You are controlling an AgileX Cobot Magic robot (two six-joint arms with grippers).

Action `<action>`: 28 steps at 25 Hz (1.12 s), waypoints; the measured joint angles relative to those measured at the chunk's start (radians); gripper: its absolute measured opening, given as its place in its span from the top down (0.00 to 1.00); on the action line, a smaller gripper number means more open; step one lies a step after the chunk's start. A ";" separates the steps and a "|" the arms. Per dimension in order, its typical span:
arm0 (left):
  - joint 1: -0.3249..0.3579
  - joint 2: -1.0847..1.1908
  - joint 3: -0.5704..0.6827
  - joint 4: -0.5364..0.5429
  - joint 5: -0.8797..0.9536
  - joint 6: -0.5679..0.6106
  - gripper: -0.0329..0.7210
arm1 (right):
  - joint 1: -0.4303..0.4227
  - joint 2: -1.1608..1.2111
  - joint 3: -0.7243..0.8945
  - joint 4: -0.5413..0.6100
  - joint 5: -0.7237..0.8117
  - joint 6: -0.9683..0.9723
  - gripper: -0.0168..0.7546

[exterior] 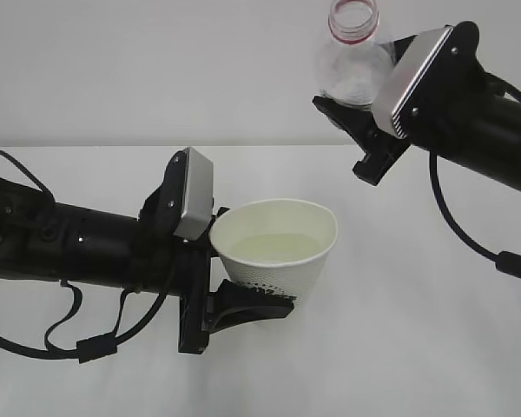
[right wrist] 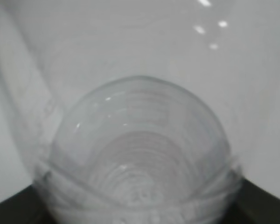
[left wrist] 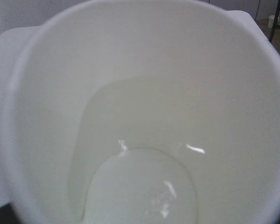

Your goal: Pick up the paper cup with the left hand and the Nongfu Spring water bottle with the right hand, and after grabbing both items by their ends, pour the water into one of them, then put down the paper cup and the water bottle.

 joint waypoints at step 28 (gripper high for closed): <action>0.000 0.000 0.000 0.000 0.000 0.000 0.31 | 0.000 0.000 0.000 0.000 0.000 0.379 0.36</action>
